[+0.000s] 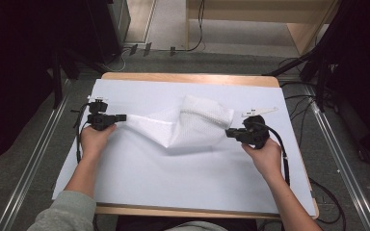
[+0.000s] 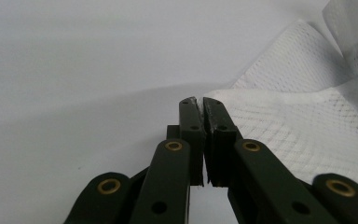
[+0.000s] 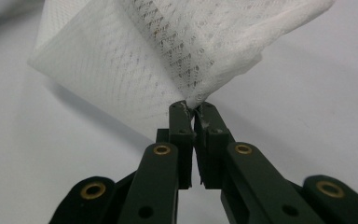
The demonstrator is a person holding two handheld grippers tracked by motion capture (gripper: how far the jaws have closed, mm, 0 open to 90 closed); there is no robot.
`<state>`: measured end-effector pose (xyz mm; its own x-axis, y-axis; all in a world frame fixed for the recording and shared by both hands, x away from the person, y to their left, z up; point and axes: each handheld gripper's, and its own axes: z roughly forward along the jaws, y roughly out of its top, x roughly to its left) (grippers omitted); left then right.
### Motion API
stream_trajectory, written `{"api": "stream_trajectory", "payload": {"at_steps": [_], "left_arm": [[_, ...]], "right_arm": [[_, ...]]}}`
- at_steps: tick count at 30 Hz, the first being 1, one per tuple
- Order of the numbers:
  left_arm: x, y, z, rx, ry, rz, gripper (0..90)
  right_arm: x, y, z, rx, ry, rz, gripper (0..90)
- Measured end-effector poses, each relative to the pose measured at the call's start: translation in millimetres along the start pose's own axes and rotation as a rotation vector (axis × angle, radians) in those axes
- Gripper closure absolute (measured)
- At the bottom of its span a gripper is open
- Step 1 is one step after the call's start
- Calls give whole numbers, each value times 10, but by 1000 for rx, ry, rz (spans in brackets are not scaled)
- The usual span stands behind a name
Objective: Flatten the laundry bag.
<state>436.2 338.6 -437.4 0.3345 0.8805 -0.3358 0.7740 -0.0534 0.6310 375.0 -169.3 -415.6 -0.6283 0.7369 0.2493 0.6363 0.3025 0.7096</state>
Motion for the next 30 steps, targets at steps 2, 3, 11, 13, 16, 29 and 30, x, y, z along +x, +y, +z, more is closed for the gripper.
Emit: {"api": "stream_trajectory", "payload": {"at_steps": [2, 3, 11, 13, 16, 29, 30], "left_arm": [[0, 2, 9, 0, 3, -1, 883], [-1, 3, 14, 1, 0, -4, 882], [-2, 3, 68, 32, -36, 0, 875], [-9, 2, 73, 40, -37, 9, 874], [-14, -1, 67, 46, -41, 10, 865], [-154, 54, -180, -3, -72, 70, 618], [-164, 63, -204, -4, -74, 73, 607]], "right_arm": [[-11, -38, -12, 10, -4, 0, 875], [-16, -56, -20, 16, -6, 2, 875], [-72, -226, -85, 23, -3, 44, 857], [-76, -244, -83, 30, -2, 45, 843], [-73, -263, -86, 39, -5, 42, 808], [-95, -286, -292, -24, -45, 33, 673], [-90, -282, -283, -23, -45, 33, 673]]}}
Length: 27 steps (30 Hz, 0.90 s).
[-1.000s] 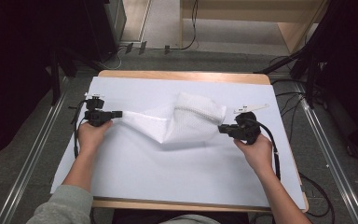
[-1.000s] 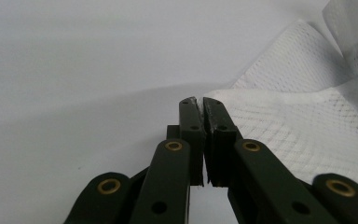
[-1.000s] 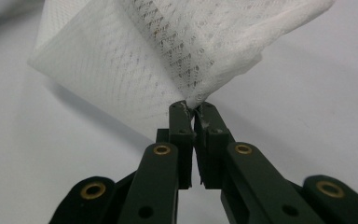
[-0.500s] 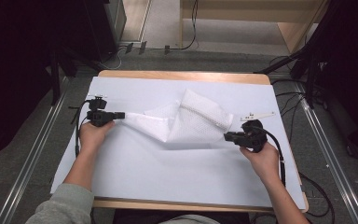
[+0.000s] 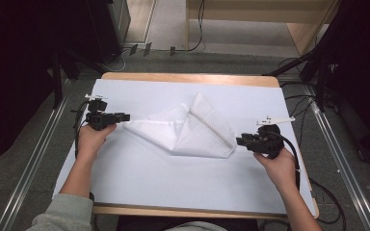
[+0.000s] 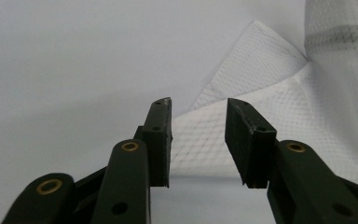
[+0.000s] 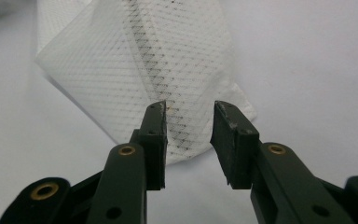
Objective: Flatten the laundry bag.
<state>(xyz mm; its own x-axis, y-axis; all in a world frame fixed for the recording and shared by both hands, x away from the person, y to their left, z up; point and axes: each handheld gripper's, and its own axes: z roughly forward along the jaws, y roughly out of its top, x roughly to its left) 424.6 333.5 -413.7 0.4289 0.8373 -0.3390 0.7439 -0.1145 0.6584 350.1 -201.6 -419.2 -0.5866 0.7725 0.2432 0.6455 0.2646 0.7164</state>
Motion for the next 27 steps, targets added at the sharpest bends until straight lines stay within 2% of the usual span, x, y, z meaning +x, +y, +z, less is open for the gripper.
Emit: {"api": "stream_trajectory", "payload": {"at_steps": [3, 7, 16, 17, 18, 20, 27], "left_arm": [[-9, 13, -60, -20, -9, -1, 584], [-72, 18, -48, -9, -25, 12, 570], [-405, 14, 166, 52, -77, 103, 530], [-405, 14, 166, 52, -77, 103, 530], [-481, 14, 211, 62, -86, 122, 529], [-546, 12, 248, 75, -94, 141, 528], [-693, 4, 342, 90, -113, 170, 513]], "right_arm": [[13, 12, 32, 5, 5, -5, 672], [32, 47, 73, -4, 11, -14, 672], [41, 157, 274, -5, 21, -43, 612], [41, 157, 274, -5, 21, -43, 612], [36, 208, 327, -10, 22, -52, 598], [28, 246, 377, -13, 29, -55, 566], [-4, 465, 602, -13, 27, -85, 517]]}}
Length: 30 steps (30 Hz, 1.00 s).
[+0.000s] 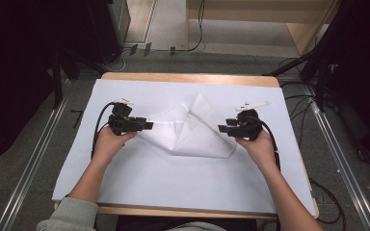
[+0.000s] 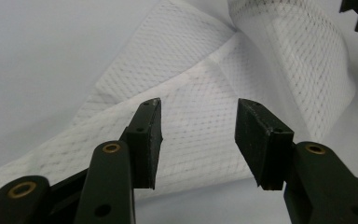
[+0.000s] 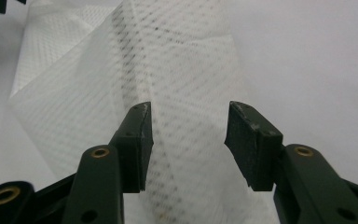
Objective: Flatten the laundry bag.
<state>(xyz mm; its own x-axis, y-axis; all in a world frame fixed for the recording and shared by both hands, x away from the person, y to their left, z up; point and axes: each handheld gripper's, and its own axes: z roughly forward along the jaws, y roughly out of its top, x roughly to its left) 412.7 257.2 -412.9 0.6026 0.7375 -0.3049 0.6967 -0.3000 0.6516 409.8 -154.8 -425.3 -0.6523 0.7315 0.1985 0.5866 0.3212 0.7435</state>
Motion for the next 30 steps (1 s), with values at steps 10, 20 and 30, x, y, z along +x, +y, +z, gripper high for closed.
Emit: {"api": "stream_trajectory", "payload": {"at_steps": [10, 20, 30], "left_arm": [[-38, -6, 62, 20, -9, 13, 503], [-3, -23, 74, 21, -9, 1, 496], [6, -56, 166, 60, 3, 26, 450]], "right_arm": [[-80, 185, 300, 16, 45, 9, 399], [-87, 52, 669, 158, 30, 6, 450], [-7, 16, 659, 161, -36, -51, 881]]}}
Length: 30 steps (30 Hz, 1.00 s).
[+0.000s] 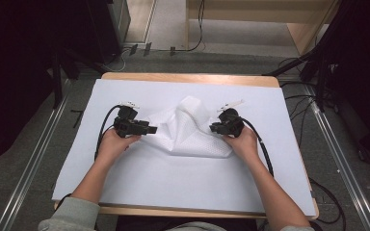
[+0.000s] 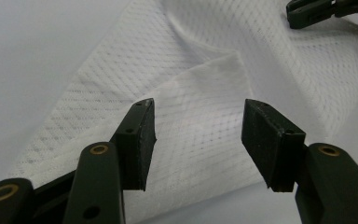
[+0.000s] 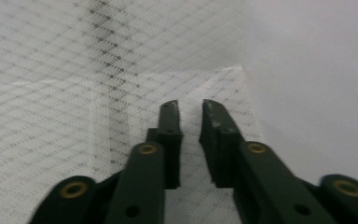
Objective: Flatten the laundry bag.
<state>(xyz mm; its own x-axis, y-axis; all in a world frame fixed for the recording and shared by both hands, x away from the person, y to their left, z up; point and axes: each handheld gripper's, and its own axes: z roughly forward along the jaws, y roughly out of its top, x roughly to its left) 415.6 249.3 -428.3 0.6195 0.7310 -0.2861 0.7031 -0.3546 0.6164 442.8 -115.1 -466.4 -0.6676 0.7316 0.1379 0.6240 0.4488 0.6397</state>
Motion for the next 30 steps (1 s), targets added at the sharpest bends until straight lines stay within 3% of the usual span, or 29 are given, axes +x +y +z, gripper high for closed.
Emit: {"api": "stream_trajectory", "payload": {"at_steps": [6, 12, 17, 30], "left_arm": [[13, -10, 19, 14, 3, 0, 446], [43, -33, 14, 12, 9, -13, 442], [50, -41, 16, 6, 11, -13, 443], [70, -43, 5, -2, 9, -23, 443]], "right_arm": [[24, 20, -40, 23, 12, -8, 900], [134, 84, -325, -46, 65, -23, 900], [211, 54, -462, -56, 82, -43, 900], [176, 39, -407, -56, 86, -6, 900]]}}
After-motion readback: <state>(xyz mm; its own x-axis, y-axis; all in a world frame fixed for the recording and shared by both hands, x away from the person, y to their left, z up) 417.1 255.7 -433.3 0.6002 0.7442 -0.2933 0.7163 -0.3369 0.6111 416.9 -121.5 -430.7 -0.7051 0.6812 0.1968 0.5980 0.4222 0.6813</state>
